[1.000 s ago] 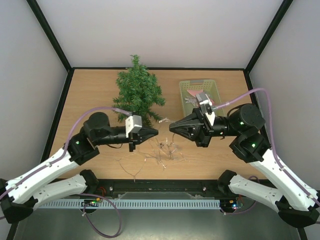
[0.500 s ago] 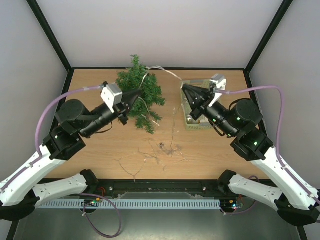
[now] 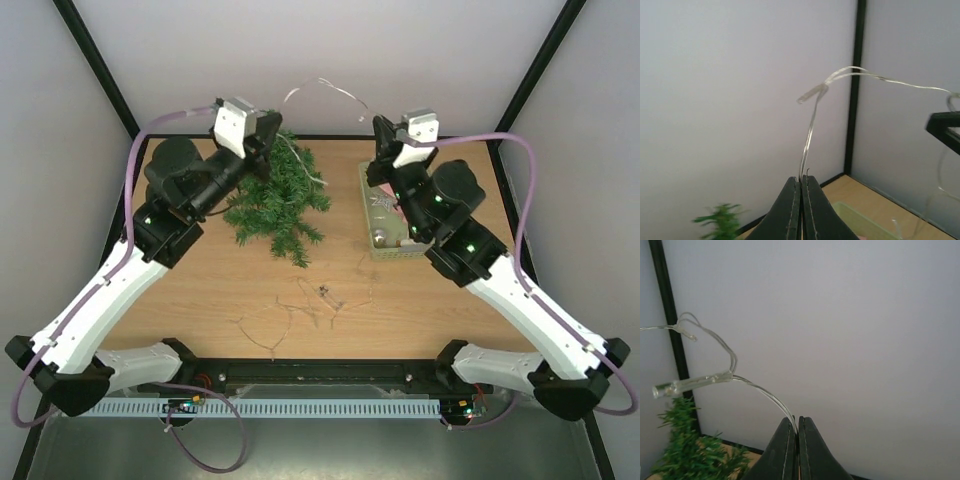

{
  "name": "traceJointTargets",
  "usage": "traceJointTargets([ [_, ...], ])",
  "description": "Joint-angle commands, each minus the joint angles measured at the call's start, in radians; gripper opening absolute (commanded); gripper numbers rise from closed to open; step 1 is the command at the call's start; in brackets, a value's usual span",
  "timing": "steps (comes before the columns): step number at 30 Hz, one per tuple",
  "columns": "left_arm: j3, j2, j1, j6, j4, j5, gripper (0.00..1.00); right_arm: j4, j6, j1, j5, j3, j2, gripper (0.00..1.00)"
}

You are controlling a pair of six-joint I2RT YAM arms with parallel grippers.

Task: Decorate the small christmas tree
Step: Wrap the decoration item around the Christmas tree.

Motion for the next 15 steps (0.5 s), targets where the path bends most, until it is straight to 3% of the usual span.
traceJointTargets([
  [1,0.034,0.005,0.114,-0.092,0.084,0.06,0.02,0.088,-0.084,-0.038,0.041,0.076,0.084,0.02],
  [10,-0.046,-0.031,0.378,-0.187,0.089,0.179,0.02,0.106,-0.043,-0.111,-0.163,0.187,0.273,0.02],
  [15,-0.086,-0.022,0.447,-0.22,0.087,0.249,0.02,0.081,-0.02,-0.121,-0.17,0.216,0.329,0.02],
])
